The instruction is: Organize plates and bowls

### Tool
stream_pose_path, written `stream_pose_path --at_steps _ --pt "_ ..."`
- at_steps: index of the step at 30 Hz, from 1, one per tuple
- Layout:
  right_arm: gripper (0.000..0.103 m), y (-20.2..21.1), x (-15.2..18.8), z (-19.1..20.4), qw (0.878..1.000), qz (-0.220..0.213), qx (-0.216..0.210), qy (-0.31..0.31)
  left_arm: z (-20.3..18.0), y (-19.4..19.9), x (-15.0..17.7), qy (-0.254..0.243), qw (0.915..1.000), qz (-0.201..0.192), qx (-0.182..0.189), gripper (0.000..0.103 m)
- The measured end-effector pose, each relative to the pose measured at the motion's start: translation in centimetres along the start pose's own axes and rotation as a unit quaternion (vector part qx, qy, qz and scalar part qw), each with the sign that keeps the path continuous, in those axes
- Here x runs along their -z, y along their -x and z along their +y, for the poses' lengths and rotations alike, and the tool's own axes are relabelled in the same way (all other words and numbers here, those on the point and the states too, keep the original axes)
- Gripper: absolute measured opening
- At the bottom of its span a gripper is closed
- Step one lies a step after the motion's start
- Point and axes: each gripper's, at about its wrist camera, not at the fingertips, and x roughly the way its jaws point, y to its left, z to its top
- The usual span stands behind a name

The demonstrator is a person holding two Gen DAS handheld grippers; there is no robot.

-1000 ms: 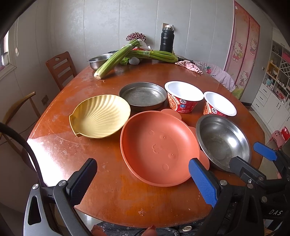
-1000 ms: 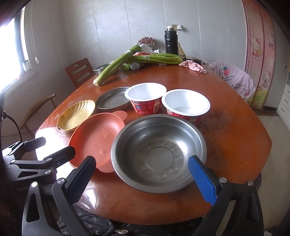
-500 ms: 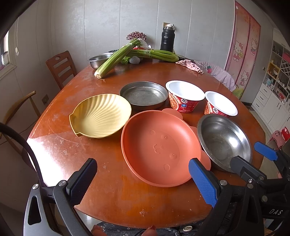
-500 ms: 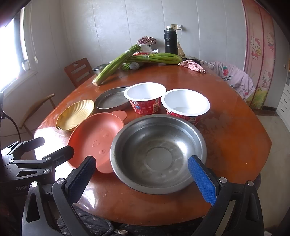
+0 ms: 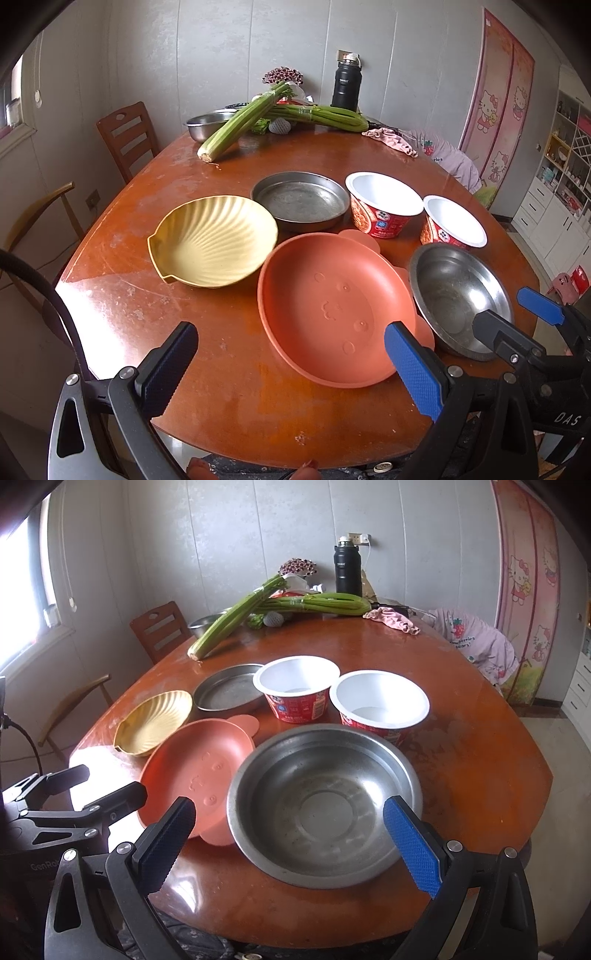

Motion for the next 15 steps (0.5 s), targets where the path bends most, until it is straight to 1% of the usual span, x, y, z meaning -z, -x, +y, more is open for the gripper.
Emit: stream_pose_path --at_steps 3,8,11,15 --pt "0.101 -0.3 -0.9 0.6 1.000 0.005 -0.019 -0.002 1.0 0.0 -0.4 0.009 1.0000 0.000 -0.004 0.101" --pt "0.101 -0.7 -2.5 2.2 0.999 0.007 -0.029 0.015 3.9 0.3 -1.5 0.034 0.9993 -0.008 -0.017 0.101" --pt "0.101 -1.2 -3.8 3.4 0.999 0.008 -0.035 0.025 6.2 0.4 -2.3 0.050 0.9979 -0.012 -0.039 0.101" --pt "0.101 -2.1 -5.6 6.0 0.998 0.010 -0.040 0.055 9.1 0.0 -3.5 0.064 0.9961 -0.010 -0.060 0.101"
